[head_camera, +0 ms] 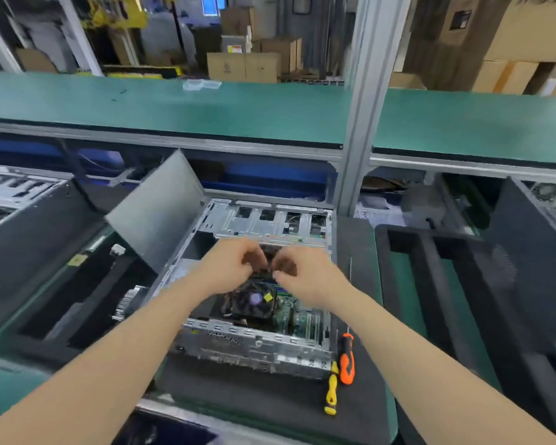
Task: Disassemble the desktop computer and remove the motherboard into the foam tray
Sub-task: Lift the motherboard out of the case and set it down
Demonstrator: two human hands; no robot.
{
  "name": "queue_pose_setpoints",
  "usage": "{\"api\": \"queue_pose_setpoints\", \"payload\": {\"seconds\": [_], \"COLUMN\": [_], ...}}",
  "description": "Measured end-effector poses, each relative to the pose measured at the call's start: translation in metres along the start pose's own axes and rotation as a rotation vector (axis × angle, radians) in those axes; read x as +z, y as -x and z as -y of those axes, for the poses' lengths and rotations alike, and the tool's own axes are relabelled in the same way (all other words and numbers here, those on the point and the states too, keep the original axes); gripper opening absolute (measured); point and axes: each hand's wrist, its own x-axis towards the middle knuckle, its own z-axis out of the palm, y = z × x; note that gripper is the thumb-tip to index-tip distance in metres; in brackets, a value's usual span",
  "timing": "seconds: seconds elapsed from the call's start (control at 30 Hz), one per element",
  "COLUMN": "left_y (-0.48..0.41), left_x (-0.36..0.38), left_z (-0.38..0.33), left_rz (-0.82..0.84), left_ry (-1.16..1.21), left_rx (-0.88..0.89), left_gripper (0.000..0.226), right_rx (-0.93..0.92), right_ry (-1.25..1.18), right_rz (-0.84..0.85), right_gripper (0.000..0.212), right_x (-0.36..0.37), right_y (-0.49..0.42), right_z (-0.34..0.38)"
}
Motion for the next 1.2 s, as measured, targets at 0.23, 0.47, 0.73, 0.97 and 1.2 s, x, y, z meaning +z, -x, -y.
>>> {"api": "queue_pose_setpoints", "payload": {"seconds": [0.23,0.47,0.73,0.97,1.2], "left_y": [-0.031,-0.048,-0.05,-0.051,-0.05], "left_x": [-0.006,0.016,0.019,0.02,0.02], "left_z": [0.081,0.112,0.118,0.114,0.112], "left_rz": [0.188,0.101,0.123,0.129,0.114], "left_ry": [-0.402,-0.404,-0.407,-0.429,-0.431], "left_rx": [0.071,0.119,0.11,0.078,0.052], "left_gripper": [0.036,0.031,0.035,0.035,0.039], "right_rx": [0.179,0.251,0.237,0.168,0.227], "right_ry": [0.494,0.464,0.426,0.455,0.369], "right_rz": [0.503,0.43,0.384,0.344,0.334], "right_gripper": [0.117,0.098,0.094,0.093,0.123], "right_x": [0.091,0.124,0.119,0.118,0.114], "right_y": [-0.056,-0.064,-0.062,-0.062,-0.082], "right_z": [-0.003,-0.012,-0.009,-0.007,-0.016]}}
